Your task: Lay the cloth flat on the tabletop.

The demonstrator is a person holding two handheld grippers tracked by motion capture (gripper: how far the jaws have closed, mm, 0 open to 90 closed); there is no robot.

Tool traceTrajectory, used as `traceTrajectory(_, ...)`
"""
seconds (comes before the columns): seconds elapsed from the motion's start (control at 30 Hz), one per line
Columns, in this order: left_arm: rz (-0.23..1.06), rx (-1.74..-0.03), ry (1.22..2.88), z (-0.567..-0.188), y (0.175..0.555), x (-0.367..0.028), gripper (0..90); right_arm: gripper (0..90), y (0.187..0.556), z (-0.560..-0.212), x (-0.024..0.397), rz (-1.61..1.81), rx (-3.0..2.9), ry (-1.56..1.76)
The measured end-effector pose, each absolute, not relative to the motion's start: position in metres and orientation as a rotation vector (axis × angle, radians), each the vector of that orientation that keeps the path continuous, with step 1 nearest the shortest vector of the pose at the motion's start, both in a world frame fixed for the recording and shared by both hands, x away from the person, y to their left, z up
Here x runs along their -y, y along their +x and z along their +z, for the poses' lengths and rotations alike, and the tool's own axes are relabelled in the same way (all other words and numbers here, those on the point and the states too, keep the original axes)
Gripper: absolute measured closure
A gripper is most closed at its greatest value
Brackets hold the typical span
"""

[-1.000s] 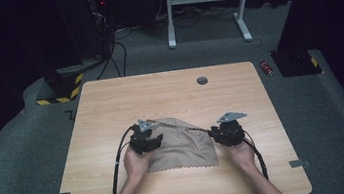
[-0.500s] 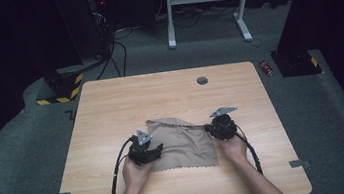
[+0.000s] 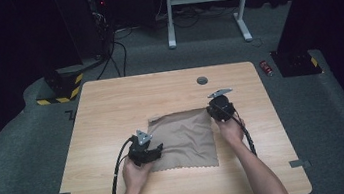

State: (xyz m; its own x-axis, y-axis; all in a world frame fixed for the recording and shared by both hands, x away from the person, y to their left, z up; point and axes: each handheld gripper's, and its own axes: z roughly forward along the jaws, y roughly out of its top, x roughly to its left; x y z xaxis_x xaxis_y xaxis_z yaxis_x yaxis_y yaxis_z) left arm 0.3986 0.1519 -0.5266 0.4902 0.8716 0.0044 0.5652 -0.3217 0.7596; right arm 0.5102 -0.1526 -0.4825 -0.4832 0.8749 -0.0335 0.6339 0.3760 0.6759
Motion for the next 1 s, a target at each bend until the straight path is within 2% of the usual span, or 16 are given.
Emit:
traceTrajectory(0.07, 0.549, -1.181, 2.022, -0.527, 0.399, -0.152, 37.0, 87.5, 0.516, -0.492, 0.156, 0.797, -2.242, 1.346)
traceTrajectory(0.17, 0.549, -1.18, 2.026, -0.526, 0.399, -0.152, 36.9, 75.3, 0.512, -0.493, 0.161, 0.844, -2.226, 1.379)
traceTrajectory(0.4, 0.55, -1.182, 2.026, -0.526, 0.398, -0.152, 36.9, 72.2, 0.478, -0.48, 0.155, 0.972, -2.297, 1.245)
traceTrajectory(0.73, 0.531, -1.159, 2.015, -0.526, 0.388, -0.155, 40.3, 65.0, 0.412, -0.498, 0.162, 0.982, -2.374, 1.152)
traceTrajectory(0.9, 0.508, -1.114, 2.006, -0.514, 0.362, -0.165, 41.4, 66.2, 0.377, -0.499, 0.17, 1.007, -2.414, 1.081)
traceTrajectory(1.0, 0.488, -1.083, 2.039, -0.51, 0.345, -0.168, 46.5, 70.2, 0.363, -0.501, 0.175, 1.034, -2.437, 1.061)
